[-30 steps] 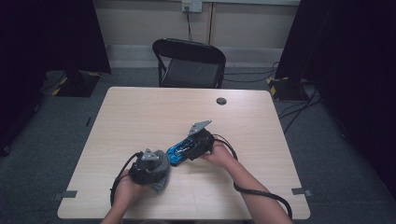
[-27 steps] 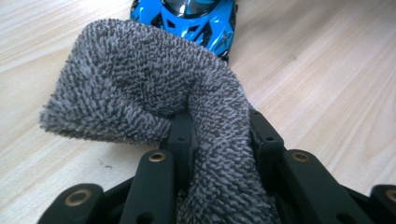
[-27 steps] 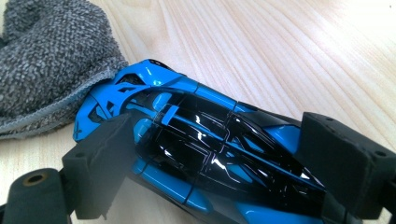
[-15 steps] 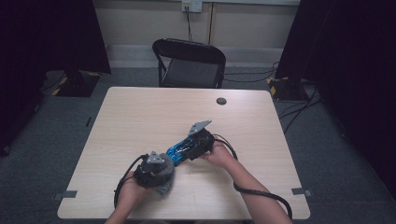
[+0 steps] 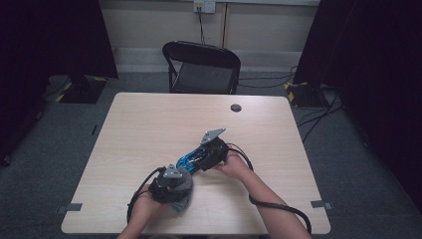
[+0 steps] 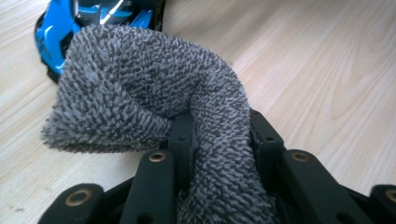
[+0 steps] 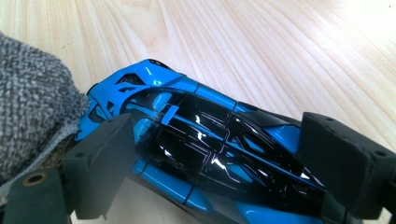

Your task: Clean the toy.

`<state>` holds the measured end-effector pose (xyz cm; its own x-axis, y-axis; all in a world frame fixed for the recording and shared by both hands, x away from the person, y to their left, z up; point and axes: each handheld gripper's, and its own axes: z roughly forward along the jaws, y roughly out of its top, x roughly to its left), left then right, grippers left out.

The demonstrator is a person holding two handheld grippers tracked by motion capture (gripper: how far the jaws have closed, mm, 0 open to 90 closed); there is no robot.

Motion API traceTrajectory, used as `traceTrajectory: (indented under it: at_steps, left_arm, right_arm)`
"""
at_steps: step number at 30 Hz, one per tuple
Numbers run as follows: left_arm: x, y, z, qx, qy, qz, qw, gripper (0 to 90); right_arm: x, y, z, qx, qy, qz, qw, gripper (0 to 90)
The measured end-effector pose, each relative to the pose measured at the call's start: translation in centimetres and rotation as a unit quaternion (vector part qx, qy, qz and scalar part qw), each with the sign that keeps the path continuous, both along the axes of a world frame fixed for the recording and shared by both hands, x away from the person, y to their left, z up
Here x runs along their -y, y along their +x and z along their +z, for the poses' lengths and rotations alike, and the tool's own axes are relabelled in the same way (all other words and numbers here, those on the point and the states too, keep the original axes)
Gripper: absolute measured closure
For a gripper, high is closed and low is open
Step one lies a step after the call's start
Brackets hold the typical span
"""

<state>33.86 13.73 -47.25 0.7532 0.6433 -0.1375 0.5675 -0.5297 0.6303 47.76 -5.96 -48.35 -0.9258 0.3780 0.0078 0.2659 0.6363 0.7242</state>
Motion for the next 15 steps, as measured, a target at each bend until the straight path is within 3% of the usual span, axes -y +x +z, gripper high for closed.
traceTrajectory:
  at_steps: [15]
  left_arm:
    - [0.89,-0.16,0.09,0.007,-0.01,-0.029,0.9995,67.4]
  right_arm:
    - [-0.03,-0.02,0.01,0.0,-0.001,0.0,1.0,11.3]
